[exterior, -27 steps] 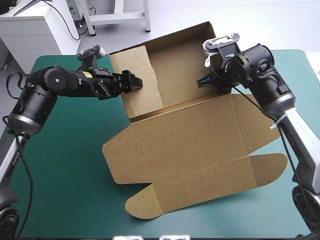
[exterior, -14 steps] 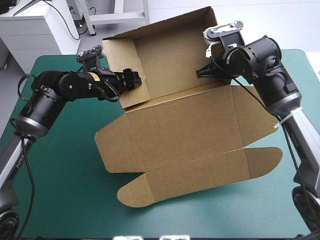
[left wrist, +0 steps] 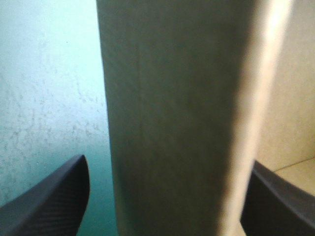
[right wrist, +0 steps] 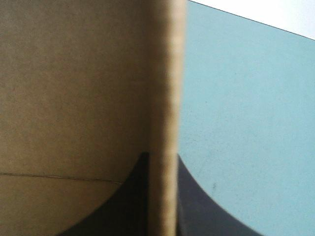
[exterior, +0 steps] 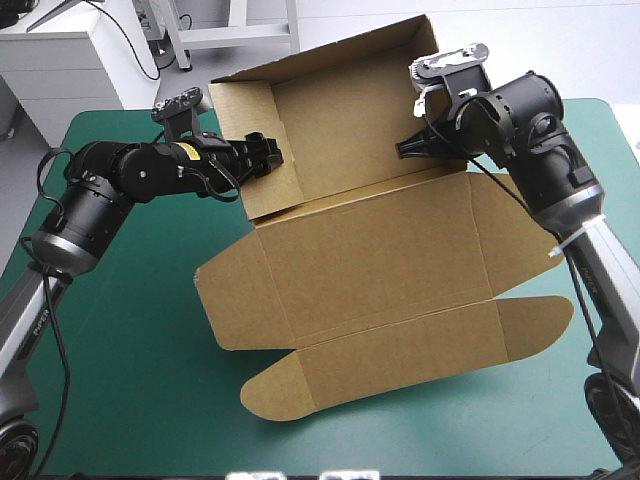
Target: Fold the box
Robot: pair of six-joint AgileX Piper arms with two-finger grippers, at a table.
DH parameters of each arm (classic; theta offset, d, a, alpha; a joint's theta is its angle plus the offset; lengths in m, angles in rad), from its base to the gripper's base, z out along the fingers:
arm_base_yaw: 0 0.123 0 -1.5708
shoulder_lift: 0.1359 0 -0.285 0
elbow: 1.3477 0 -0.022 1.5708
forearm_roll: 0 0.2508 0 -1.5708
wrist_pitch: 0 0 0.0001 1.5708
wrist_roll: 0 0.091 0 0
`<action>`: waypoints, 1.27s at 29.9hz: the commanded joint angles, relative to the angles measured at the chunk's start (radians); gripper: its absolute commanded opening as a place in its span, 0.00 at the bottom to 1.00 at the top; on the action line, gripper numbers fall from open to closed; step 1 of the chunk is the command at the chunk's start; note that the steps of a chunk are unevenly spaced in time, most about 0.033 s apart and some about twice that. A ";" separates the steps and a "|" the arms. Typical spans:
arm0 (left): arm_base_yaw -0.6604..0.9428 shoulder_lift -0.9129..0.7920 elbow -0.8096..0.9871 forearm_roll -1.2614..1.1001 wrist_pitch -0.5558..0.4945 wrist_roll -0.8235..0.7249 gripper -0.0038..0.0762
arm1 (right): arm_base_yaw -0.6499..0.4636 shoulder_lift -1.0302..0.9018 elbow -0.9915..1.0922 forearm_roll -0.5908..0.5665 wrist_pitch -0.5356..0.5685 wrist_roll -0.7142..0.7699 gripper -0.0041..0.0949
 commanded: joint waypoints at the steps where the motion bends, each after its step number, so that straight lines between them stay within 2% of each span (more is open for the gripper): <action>1: -0.003 -0.034 -0.030 0.002 -0.044 -0.006 0.70 | 0.001 -0.055 -0.036 -0.040 -0.045 0.002 0.04; 8: -0.003 -0.034 -0.030 0.001 -0.030 -0.004 0.51 | 0.001 -0.055 -0.036 -0.058 -0.028 -0.001 0.04; 10: -0.003 -0.034 -0.030 -0.001 -0.026 0.029 0.37 | 0.001 -0.055 -0.036 -0.063 -0.024 -0.001 0.04; 13: -0.027 -0.032 -0.030 0.007 -0.019 0.062 0.04 | 0.001 -0.053 -0.036 -0.064 -0.020 -0.001 0.04; 17: -0.054 -0.032 -0.030 0.033 -0.051 0.049 0.04 | 0.001 -0.053 -0.034 -0.064 -0.005 0.026 0.04; 20: -0.060 -0.028 -0.030 0.076 -0.034 0.022 0.04 | 0.001 -0.053 -0.034 -0.064 0.017 0.038 0.04; 26: -0.060 0.024 -0.078 0.178 0.102 -0.028 0.04 | 0.001 -0.053 -0.033 -0.045 0.032 0.069 0.04; 32: -0.060 0.117 -0.200 0.202 0.238 -0.028 0.04 | 0.001 -0.025 -0.014 -0.023 0.048 0.098 0.04; 38: -0.060 0.241 -0.311 0.245 0.410 0.019 0.04 | -0.002 0.017 0.084 -0.021 0.009 0.128 0.04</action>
